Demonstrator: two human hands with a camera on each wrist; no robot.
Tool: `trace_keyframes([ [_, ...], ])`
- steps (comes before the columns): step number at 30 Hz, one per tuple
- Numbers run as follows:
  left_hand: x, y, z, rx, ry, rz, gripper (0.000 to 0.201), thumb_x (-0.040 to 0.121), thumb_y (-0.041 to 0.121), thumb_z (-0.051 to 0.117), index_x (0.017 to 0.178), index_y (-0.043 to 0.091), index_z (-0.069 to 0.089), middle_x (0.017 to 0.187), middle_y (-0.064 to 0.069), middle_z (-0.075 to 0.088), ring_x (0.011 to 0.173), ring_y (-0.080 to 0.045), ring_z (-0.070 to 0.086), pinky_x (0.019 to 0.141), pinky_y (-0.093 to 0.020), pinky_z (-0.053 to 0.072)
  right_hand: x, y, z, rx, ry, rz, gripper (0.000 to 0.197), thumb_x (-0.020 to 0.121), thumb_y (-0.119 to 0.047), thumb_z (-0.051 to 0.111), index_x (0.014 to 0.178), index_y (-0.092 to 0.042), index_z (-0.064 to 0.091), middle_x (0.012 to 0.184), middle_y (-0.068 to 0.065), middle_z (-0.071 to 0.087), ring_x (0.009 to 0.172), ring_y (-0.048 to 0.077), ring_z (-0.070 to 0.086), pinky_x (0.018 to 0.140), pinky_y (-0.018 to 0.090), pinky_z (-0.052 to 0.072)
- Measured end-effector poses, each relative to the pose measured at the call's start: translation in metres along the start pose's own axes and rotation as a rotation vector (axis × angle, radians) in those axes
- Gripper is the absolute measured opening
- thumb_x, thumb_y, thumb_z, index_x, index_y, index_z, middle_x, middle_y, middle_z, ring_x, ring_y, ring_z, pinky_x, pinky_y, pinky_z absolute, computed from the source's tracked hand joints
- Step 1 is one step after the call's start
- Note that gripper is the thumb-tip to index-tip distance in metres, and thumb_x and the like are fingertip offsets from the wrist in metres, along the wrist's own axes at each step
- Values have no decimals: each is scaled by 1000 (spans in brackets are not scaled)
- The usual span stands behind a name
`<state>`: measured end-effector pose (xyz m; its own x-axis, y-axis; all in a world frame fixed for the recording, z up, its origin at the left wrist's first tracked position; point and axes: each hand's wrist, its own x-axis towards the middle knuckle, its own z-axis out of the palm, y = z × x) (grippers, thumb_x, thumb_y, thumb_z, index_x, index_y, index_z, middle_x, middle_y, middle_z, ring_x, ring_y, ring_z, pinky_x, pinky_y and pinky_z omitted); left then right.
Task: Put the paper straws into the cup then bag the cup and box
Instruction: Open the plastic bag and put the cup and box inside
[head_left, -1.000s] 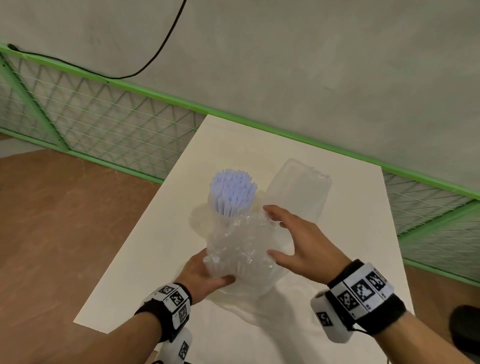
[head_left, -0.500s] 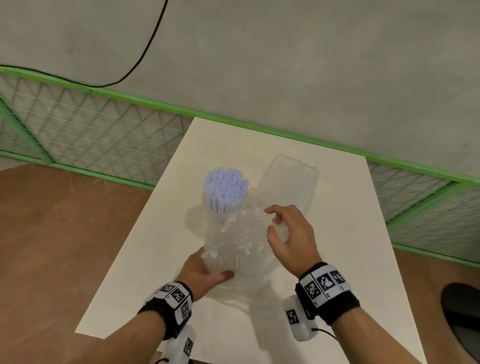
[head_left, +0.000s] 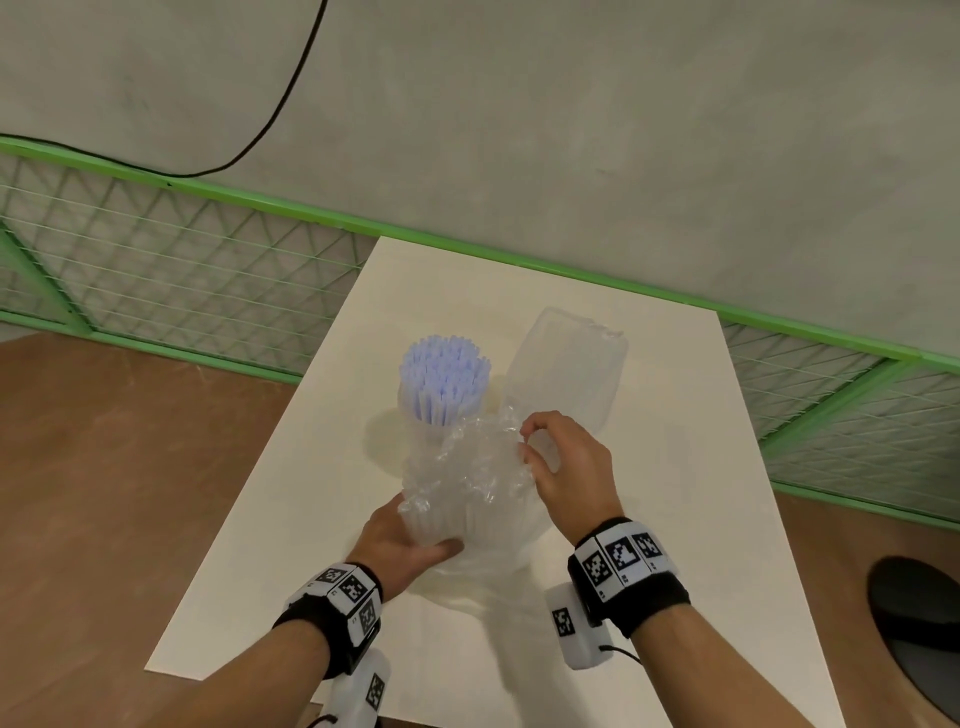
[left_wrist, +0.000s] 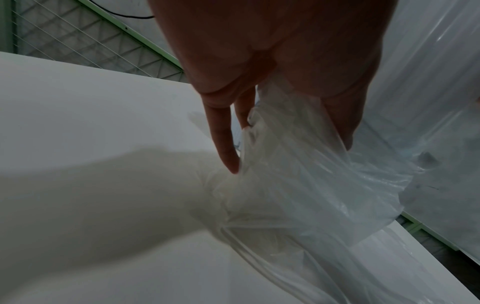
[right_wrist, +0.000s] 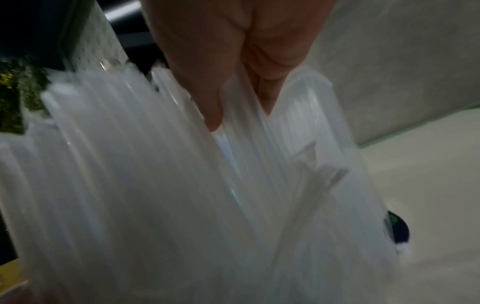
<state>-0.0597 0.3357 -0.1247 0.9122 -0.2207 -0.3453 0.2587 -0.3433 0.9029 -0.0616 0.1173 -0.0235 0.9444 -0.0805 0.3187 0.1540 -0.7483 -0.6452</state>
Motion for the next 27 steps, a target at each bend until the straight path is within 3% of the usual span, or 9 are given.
trace_keyframes([
  [2, 0, 0, 0, 16, 3, 1, 72, 46, 52, 86, 112, 30, 68, 97, 13, 75, 95, -3, 69, 86, -22, 51, 4, -3, -6, 14, -7, 28, 15, 90, -17, 68, 104, -19, 63, 92, -8, 68, 84, 8, 61, 76, 23, 48],
  [6, 0, 1, 2, 29, 5, -3, 57, 62, 28, 93, 113, 25, 68, 95, 13, 74, 92, 1, 68, 74, -6, 46, 6, -2, -4, -6, 6, 92, 21, 90, -26, 69, 109, -20, 64, 93, -9, 70, 83, 8, 63, 79, 26, 51],
  [8, 0, 2, 2, 37, 2, 1, 55, 64, 27, 92, 113, 24, 69, 94, 13, 74, 92, 3, 68, 72, -3, 44, 7, 1, 0, -9, 14, 97, 17, 89, -27, 70, 104, -21, 66, 91, -11, 67, 78, 7, 61, 76, 27, 51],
  [13, -1, 1, 1, 35, 4, 1, 57, 63, 30, 93, 114, 24, 69, 95, 13, 74, 93, 1, 68, 74, -4, 45, 8, 4, 4, 35, 29, -3, 14, 84, -18, 76, 95, -19, 68, 105, -9, 65, 101, 2, 56, 88, 12, 41],
  [16, -1, 1, 0, 43, 3, -5, 60, 60, 36, 92, 114, 25, 69, 96, 13, 74, 93, 1, 69, 77, -8, 46, 9, 5, -1, 100, 34, 34, 14, 84, -15, 74, 95, -21, 67, 118, -10, 64, 115, 0, 54, 96, 5, 35],
  [19, -2, 1, 0, 38, -8, -11, 64, 57, 42, 91, 115, 26, 68, 97, 13, 74, 95, -3, 69, 84, -17, 49, 7, 7, -2, 136, -9, 76, 16, 89, -10, 66, 98, -23, 65, 98, -10, 71, 92, 11, 67, 85, 25, 52],
  [21, -2, 1, 1, 21, -8, -11, 72, 49, 50, 88, 114, 26, 69, 96, 12, 75, 94, -3, 70, 87, -21, 52, 4, 6, 1, 91, -27, 49, 18, 90, -8, 63, 101, -22, 65, 89, -11, 69, 78, 11, 64, 74, 30, 53],
  [25, -1, 0, 1, -7, -3, -23, 78, 41, 56, 84, 111, 25, 70, 94, 11, 76, 92, -4, 71, 85, -22, 53, 9, 0, -7, 65, 56, -14, 19, 92, -8, 65, 110, -16, 65, 100, -13, 70, 91, -3, 61, 80, 2, 41],
  [27, 0, 0, 1, -3, -7, -28, 79, 41, 57, 84, 111, 25, 69, 95, 10, 76, 92, -3, 71, 82, -19, 51, 18, -5, -16, 83, 86, 17, 20, 90, -10, 69, 109, -16, 66, 99, -15, 69, 90, -15, 58, 81, -2, 37],
])
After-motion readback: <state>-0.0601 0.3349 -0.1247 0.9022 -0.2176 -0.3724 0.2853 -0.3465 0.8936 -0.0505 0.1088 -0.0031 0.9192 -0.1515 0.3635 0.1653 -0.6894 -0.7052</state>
